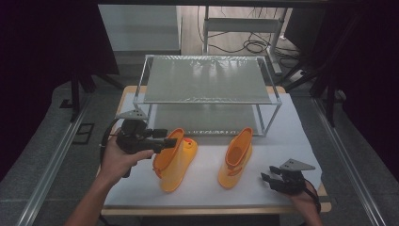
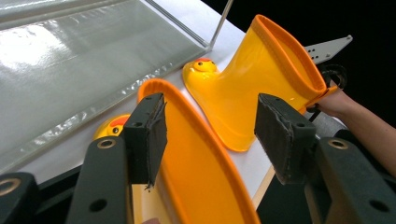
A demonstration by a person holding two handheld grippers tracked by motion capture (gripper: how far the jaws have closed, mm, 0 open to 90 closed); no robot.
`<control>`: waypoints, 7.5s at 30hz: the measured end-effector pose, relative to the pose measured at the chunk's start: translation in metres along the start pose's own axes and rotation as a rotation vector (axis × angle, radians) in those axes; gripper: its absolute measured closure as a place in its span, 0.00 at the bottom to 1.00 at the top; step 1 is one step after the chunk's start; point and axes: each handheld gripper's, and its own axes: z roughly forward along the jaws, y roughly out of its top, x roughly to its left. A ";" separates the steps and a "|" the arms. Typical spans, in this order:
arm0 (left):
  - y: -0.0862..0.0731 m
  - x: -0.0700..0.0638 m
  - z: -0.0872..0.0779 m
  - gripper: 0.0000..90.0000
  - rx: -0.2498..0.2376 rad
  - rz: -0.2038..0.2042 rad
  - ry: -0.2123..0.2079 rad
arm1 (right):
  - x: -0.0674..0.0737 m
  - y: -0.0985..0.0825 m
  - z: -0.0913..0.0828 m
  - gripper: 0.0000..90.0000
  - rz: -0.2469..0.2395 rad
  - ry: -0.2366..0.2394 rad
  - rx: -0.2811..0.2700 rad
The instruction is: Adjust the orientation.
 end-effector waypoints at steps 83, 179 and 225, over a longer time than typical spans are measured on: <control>0.081 -0.051 0.124 0.48 0.278 0.022 -0.116 | -0.001 -0.002 0.001 0.55 0.005 -0.012 -0.001; 0.075 -0.022 0.090 0.96 0.327 -0.050 -0.077 | -0.003 -0.002 0.001 0.55 0.012 -0.027 -0.004; 0.062 -0.001 0.033 0.52 0.136 -0.013 -0.089 | 0.016 0.022 0.009 0.65 -0.001 0.031 -0.023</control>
